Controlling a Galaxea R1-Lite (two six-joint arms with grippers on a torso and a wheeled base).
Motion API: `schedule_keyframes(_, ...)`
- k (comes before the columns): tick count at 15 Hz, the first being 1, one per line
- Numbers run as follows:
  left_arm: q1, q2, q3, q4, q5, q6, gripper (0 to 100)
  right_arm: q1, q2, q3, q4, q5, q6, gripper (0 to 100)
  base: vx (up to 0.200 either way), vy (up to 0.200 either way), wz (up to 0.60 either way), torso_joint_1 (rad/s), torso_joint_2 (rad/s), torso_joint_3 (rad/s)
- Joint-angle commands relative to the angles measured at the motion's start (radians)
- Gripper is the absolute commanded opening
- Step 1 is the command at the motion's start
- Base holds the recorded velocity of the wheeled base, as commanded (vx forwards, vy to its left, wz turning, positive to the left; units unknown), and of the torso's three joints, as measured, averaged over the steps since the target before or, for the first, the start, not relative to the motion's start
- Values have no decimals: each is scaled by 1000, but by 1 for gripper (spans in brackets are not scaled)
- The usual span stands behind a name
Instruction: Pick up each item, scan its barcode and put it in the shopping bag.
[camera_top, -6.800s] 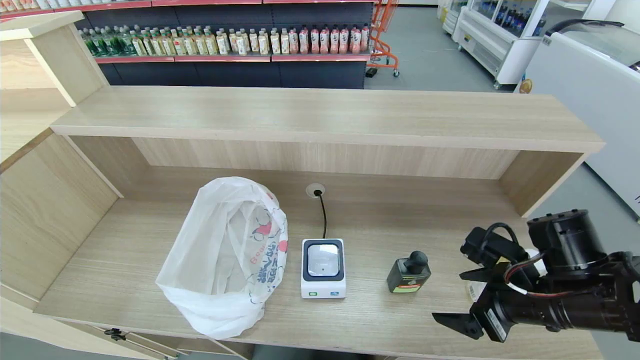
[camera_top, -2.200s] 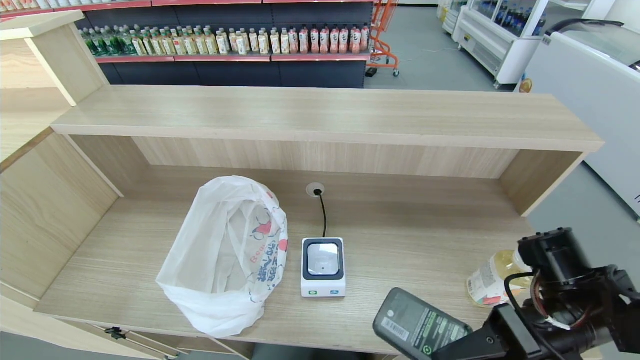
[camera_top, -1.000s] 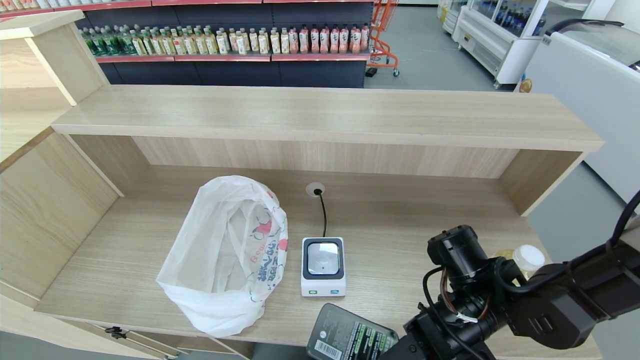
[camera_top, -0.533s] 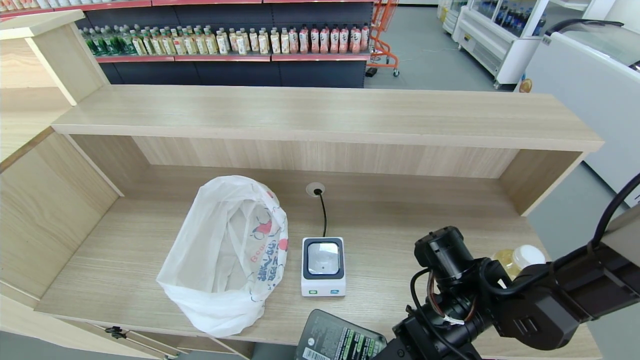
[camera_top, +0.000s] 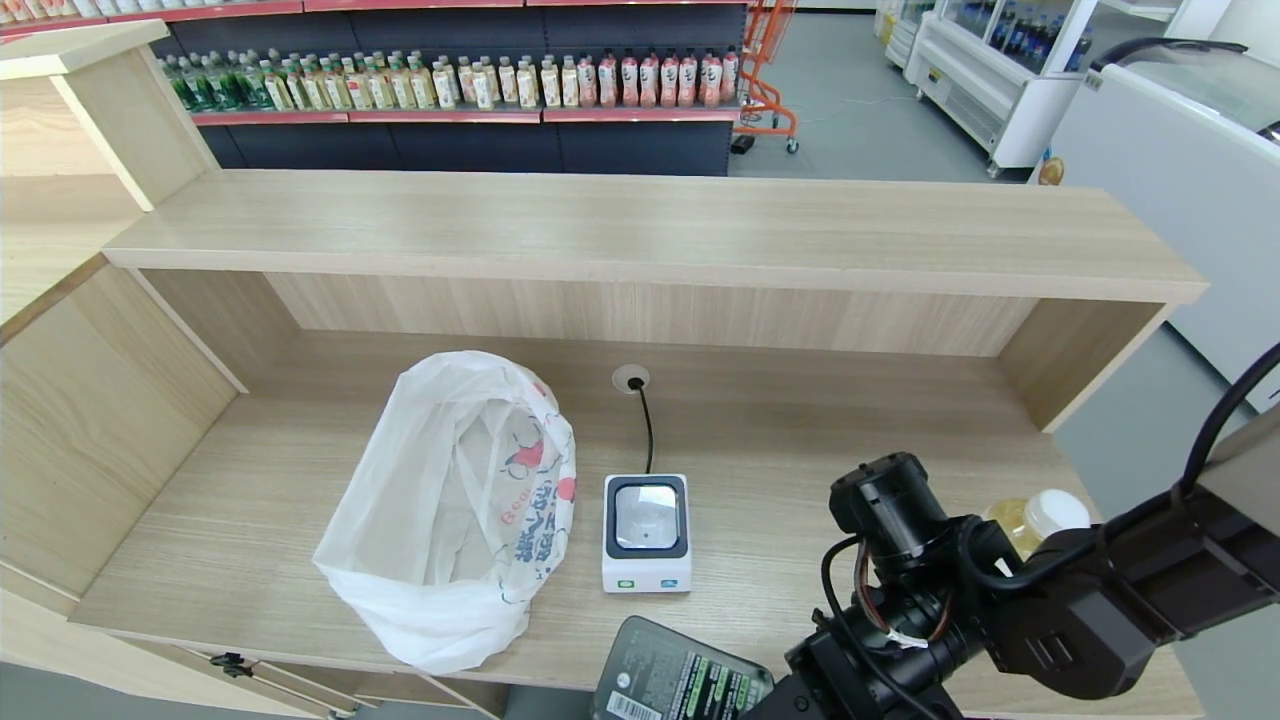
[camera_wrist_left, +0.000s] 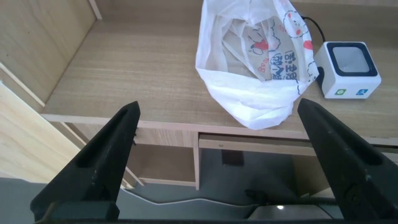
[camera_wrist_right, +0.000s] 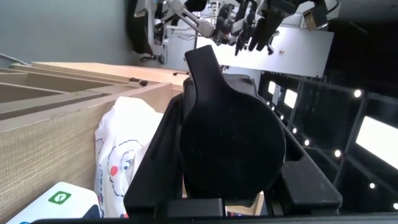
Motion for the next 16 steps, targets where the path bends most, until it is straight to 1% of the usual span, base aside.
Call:
schedule_keyframes(1,0,0,0,0,0,0,100,0,0,0,0,0,-1,0,0,0,0,0,0,0)
schedule_keyframes(4,0,0,0,0,0,0,100,0,-8,-6,3,0,14,0,0,0,0,0,0,0)
schedule_keyframes(5,0,0,0,0,0,0,100,2,-46,-9,4,0,72,0,0,0,0,0,0,0)
schedule_keyframes(6,0,0,0,0,0,0,100,-1,-105,-11,6,0,174,0,0,0,0,0,0,0)
schedule_keyframes(7,-1,0,0,0,0,0,100,-10,-169,-9,1,2,322,0,0,0,0,0,0,0)
schedule_keyframes(8,0,0,0,0,0,0,100,-23,-244,-15,-3,2,508,0,0,0,0,0,0,0)
schedule_keyframes(9,0,0,0,0,0,0,100,-55,-325,-31,-9,0,660,0,0,0,0,0,0,0)
schedule_keyframes(10,0,0,0,0,0,0,100,-131,-399,-43,12,8,778,0,0,0,0,0,0,0)
schedule_keyframes(11,0,0,0,0,0,0,100,-202,-464,-20,77,19,910,0,0,0,0,0,0,0)
schedule_keyframes(12,0,0,0,0,0,0,100,-251,-533,-18,158,26,1048,0,0,0,0,0,0,0)
schedule_keyframes(13,0,0,0,0,0,0,100,-291,-583,-29,192,26,1208,0,0,0,0,0,0,0)
schedule_keyframes(14,0,0,0,0,0,0,100,-335,-623,-40,189,26,1408,0,0,0,0,0,0,0)
schedule_keyframes(16,0,0,0,0,0,0,100,-454,-703,-41,170,20,1875,0,0,0,0,0,0,0)
